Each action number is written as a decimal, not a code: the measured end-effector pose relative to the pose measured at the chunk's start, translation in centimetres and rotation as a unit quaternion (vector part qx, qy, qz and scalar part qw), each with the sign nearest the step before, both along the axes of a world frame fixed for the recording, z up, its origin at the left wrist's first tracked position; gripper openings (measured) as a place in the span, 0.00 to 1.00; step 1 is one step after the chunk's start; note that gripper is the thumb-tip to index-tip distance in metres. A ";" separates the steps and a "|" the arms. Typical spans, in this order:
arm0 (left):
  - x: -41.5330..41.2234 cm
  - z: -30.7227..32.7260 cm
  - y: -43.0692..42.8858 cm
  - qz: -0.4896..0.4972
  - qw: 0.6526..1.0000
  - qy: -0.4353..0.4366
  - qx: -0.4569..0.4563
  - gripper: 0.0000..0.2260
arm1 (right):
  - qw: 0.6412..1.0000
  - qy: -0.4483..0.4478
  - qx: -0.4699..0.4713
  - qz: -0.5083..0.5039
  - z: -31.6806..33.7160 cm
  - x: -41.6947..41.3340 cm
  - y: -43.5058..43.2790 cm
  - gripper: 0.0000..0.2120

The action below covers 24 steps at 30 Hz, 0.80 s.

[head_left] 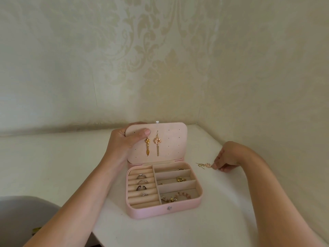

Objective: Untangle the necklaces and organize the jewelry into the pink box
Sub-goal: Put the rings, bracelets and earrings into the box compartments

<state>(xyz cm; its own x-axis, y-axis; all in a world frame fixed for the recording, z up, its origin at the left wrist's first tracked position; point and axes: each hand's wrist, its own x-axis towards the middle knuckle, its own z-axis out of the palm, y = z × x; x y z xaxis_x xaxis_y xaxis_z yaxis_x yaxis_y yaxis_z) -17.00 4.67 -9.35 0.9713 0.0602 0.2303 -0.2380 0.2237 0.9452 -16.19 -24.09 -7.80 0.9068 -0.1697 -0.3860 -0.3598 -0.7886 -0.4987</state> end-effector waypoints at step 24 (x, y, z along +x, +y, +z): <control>0.3 0.1 -0.2 0.009 0.999 0.028 -0.012 0.09 | 0.875 -0.448 0.162 0.090 1.9 -3.4 10.2 0.08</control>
